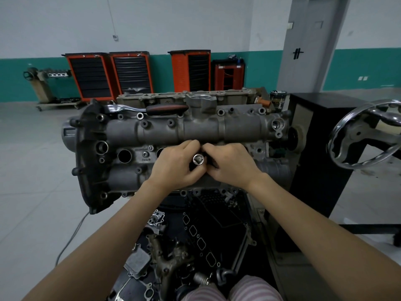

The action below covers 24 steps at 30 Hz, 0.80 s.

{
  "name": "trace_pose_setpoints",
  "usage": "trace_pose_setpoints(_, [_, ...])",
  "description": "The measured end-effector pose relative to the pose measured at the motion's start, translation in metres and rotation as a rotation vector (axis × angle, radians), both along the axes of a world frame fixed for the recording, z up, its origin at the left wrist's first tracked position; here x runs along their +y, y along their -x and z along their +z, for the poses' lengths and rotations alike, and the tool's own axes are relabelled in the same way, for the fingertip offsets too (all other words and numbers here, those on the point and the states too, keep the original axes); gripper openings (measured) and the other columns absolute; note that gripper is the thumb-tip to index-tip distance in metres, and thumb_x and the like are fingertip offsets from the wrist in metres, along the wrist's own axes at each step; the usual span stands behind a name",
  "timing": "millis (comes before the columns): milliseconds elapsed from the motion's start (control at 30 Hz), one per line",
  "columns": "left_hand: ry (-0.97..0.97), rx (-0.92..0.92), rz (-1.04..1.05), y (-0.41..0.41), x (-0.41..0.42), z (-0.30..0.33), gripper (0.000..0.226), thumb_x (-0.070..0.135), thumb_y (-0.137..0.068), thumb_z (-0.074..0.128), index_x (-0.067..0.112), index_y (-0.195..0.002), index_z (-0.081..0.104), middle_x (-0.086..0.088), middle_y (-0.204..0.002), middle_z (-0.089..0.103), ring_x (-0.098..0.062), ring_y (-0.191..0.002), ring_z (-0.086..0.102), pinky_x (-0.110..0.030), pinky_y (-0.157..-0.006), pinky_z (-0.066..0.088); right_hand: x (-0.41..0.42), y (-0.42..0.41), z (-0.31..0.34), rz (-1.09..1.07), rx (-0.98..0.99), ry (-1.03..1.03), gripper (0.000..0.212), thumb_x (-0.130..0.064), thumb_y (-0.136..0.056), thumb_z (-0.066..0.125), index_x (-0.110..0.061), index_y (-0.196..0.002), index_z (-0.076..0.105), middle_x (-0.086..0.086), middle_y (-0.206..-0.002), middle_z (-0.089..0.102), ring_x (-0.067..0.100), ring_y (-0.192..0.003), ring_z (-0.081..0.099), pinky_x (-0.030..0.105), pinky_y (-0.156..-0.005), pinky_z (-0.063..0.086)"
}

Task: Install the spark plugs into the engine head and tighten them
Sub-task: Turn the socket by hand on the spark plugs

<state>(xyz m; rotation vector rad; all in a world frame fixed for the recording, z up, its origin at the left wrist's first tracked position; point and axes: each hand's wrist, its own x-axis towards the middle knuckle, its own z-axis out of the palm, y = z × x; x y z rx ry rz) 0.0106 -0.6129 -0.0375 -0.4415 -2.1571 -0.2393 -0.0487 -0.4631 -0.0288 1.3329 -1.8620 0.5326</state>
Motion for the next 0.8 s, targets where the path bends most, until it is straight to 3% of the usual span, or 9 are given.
trace_pose_setpoints(167, [0.023, 0.014, 0.013, 0.0020, -0.0003, -0.0003, 0.031, 0.033, -0.080, 0.049, 0.010, -0.060, 0.043, -0.002, -0.052, 0.048, -0.021, -0.040, 0.043, -0.024, -0.038, 0.029, 0.0003, 0.0020, -0.0007, 0.001, -0.008, 0.050, 0.021, -0.005, -0.062, 0.076, -0.003, -0.069, 0.056, 0.005, -0.048, 0.055, 0.028, -0.042, 0.054, 0.028, -0.034, 0.037])
trace_pose_setpoints(367, [0.028, 0.016, 0.012, 0.0000, 0.0001, 0.0007, 0.024, 0.028, -0.074, 0.047, 0.005, -0.067, 0.050, -0.004, -0.057, 0.052, -0.024, -0.040, 0.045, -0.020, -0.044, 0.026, -0.0011, 0.0011, -0.0003, -0.004, -0.032, 0.002, 0.032, -0.014, -0.067, 0.073, -0.002, -0.095, 0.063, 0.004, -0.059, 0.063, 0.028, -0.051, 0.060, 0.031, -0.039, 0.045])
trace_pose_setpoints(500, [0.015, 0.009, 0.007, 0.0007, 0.0001, -0.0010, 0.026, 0.031, -0.075, 0.048, 0.007, -0.065, 0.046, -0.003, -0.057, 0.049, -0.024, -0.040, 0.044, -0.021, -0.043, 0.025, 0.0005, 0.0005, 0.0002, 0.008, -0.001, 0.017, 0.020, -0.005, -0.063, 0.075, -0.002, -0.074, 0.059, 0.005, -0.051, 0.057, 0.028, -0.044, 0.055, 0.029, -0.034, 0.038])
trace_pose_setpoints(600, [0.019, 0.022, 0.025, 0.0027, -0.0006, -0.0022, 0.033, 0.034, -0.079, 0.050, 0.009, -0.060, 0.043, -0.002, -0.052, 0.047, -0.022, -0.039, 0.042, -0.022, -0.039, 0.026, 0.0007, 0.0026, -0.0009, 0.010, -0.014, 0.062, 0.020, -0.003, -0.062, 0.074, -0.001, -0.070, 0.056, 0.005, -0.048, 0.055, 0.028, -0.041, 0.053, 0.030, -0.034, 0.039])
trace_pose_setpoints(800, [0.038, 0.020, 0.017, 0.0020, 0.0004, -0.0008, 0.024, 0.029, -0.076, 0.048, 0.007, -0.066, 0.049, -0.002, -0.056, 0.051, -0.023, -0.039, 0.044, -0.020, -0.043, 0.024, -0.0013, 0.0022, -0.0019, -0.003, -0.026, 0.018, 0.027, -0.011, -0.064, 0.073, -0.001, -0.087, 0.062, 0.003, -0.055, 0.061, 0.027, -0.046, 0.058, 0.026, -0.038, 0.041])
